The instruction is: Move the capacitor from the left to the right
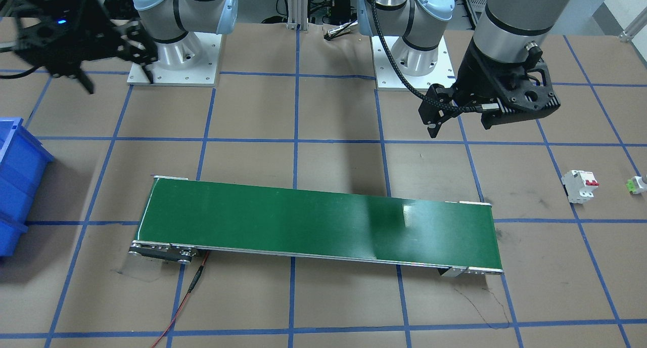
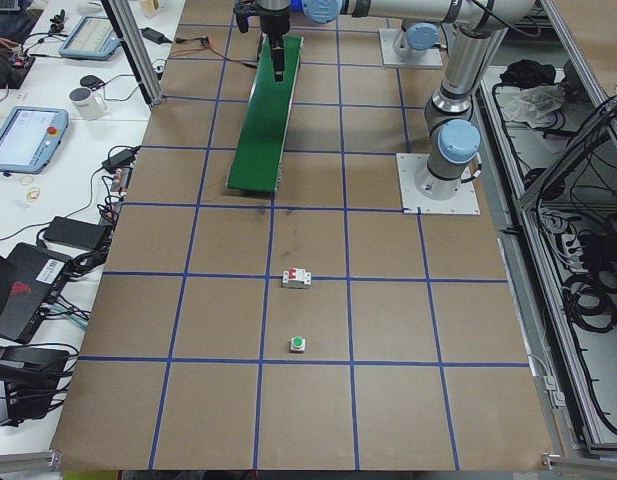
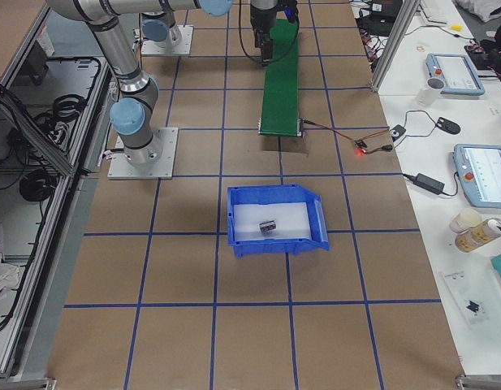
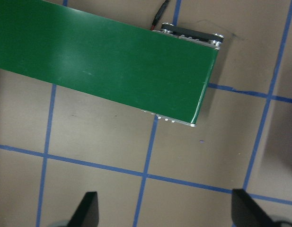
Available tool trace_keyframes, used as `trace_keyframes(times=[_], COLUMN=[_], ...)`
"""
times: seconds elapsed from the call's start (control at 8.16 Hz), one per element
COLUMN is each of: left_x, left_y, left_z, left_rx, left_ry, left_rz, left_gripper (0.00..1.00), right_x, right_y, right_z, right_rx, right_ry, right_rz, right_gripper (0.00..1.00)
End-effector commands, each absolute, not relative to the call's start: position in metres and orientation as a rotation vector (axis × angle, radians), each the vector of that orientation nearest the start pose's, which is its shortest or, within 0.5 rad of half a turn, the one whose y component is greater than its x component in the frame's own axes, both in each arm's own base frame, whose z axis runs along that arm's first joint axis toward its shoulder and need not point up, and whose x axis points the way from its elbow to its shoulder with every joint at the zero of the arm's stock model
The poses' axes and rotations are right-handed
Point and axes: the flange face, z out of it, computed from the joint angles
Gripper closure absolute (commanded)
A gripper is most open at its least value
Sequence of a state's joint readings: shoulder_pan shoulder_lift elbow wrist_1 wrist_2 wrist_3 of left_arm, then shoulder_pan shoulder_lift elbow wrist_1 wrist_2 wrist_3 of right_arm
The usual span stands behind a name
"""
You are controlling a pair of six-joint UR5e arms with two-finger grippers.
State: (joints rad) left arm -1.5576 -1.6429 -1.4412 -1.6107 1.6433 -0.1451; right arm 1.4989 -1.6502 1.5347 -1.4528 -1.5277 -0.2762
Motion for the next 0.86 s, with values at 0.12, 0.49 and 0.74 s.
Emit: trace_keyframes(times=[0.12,0.49,0.74], left_x=[-0.1198,-0.1189,-0.1189], left_y=[-0.5251,-0.5253,-0.5255], left_z=[0.511,0.5118,0.5125], left_rx=[-0.243,-0.243,-0.243], left_ry=[3.062,3.061,3.061], left_rz=[-0.033,-0.035,-0.038], left_gripper=[0.0,0.0,0.0], right_x=[0.1677,0.1679,0.1672], right_y=[-0.4418,-0.4414,-0.442], right_z=[0.5329,0.5293,0.527], right_rx=[-0.22,-0.222,-0.219], right_ry=[3.077,3.075,3.075], right_rz=[0.004,0.016,0.023], right_gripper=[0.0,0.0,0.0])
